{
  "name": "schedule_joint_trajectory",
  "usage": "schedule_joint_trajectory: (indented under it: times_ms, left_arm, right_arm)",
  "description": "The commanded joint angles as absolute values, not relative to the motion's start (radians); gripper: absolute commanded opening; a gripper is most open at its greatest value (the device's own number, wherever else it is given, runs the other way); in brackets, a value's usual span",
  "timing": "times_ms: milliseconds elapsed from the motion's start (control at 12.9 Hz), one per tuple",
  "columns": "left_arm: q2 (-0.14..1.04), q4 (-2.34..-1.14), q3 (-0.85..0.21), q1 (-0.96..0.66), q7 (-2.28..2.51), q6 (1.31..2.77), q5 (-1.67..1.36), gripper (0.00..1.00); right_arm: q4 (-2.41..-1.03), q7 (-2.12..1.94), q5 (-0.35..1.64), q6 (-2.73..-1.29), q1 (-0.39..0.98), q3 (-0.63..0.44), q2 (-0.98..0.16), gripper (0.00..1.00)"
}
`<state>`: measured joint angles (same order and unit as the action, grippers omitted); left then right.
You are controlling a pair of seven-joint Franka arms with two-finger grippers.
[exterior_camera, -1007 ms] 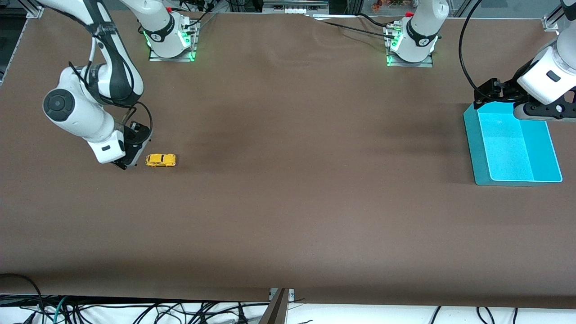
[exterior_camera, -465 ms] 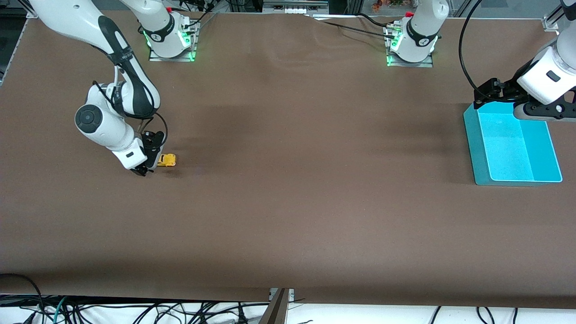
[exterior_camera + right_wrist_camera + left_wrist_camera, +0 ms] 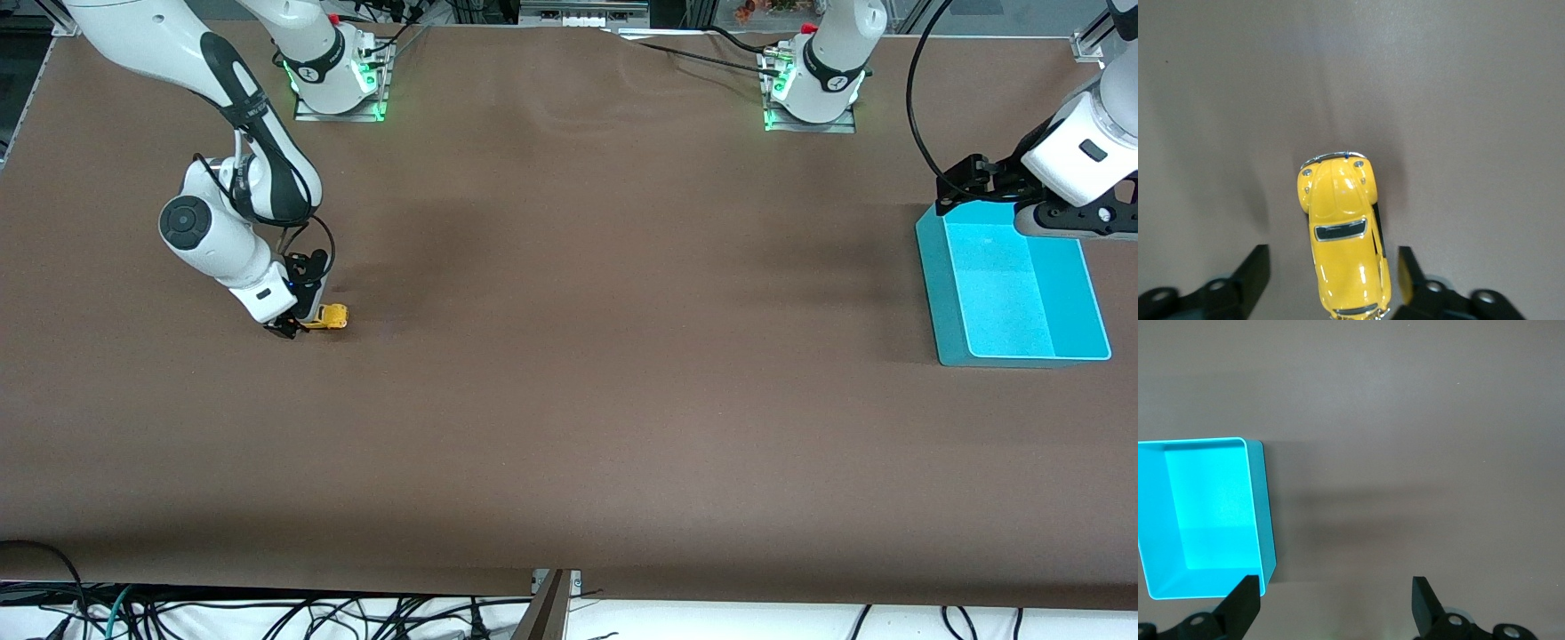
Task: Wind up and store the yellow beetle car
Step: 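Close the right gripper on the yellow car, pressing it down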
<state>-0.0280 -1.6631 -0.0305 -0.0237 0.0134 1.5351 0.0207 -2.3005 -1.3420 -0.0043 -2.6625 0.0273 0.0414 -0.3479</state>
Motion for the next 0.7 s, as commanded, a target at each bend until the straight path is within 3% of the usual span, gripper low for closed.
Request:
schedule_joint_trajectory:
  times_ms: [0, 387, 620]
  left_arm:
    - [-0.017, -1.634, -0.035, -0.017, 0.02, 1.516, 0.002, 1.0]
    - [-0.017, -1.635, -0.035, -0.017, 0.021, 1.516, 0.002, 1.0]
    - [-0.017, -1.634, -0.035, -0.017, 0.021, 1.516, 0.002, 1.0]
  right_arm:
    - [-2.329, -1.359, -0.008, -2.678, 0.005, 0.078, -0.316, 0.74]
    - [-2.327, -1.391, -0.008, -2.68, 0.005, 0.083, -0.316, 0.27]
    - [-2.326, -1.397, -0.009, -2.678, 0.005, 0.084, -0.316, 0.21]
